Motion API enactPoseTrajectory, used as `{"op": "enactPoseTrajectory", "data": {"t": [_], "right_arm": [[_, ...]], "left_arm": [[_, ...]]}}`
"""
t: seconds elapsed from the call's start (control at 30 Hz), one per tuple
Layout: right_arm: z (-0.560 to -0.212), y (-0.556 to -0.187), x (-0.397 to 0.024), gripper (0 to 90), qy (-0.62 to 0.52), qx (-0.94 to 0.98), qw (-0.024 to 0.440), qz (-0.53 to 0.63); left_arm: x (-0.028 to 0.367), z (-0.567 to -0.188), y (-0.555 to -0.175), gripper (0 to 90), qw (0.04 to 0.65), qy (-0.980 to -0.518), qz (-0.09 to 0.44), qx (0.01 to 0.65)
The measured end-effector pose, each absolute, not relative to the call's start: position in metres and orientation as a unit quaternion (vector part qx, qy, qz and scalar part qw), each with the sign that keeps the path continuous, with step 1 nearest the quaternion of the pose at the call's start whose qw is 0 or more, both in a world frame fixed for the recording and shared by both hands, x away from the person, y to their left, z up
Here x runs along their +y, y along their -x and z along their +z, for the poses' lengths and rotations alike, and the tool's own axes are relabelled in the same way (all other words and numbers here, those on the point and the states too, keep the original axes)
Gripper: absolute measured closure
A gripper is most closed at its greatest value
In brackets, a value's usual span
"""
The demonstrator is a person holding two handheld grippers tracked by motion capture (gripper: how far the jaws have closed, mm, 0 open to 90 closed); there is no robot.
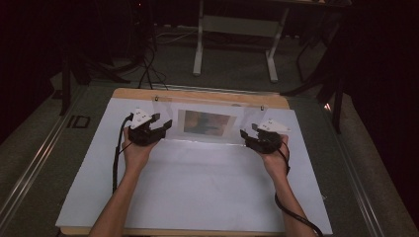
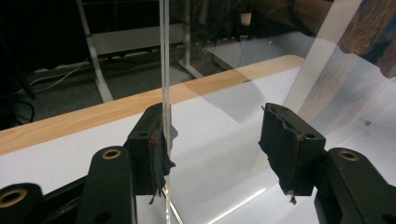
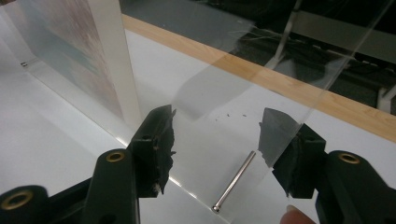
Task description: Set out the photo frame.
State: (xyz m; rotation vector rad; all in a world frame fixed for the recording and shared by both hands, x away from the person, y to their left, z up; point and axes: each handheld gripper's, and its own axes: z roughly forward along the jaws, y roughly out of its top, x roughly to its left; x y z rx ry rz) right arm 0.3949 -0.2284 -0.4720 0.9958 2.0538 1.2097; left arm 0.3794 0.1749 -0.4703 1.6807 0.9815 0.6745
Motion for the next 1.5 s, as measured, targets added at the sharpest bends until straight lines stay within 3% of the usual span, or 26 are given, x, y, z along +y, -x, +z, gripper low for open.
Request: {"op": "enactPoseTrajectory", "data": {"t": [0.93, 1.5], "right_arm": [[-0.453, -0.357, -0.238, 42.3, -0.369, 0.76, 0.249, 0.474], [-0.462, -0.351, -0.244, 42.1, -0.381, 0.763, 0.225, 0.471]], "left_arm": [[0.172, -0.463, -0.342, 44.7, 0.523, -0.686, 0.243, 0.444], [0.166, -0.466, -0.331, 45.3, 0.515, -0.687, 0.236, 0.455]]}}
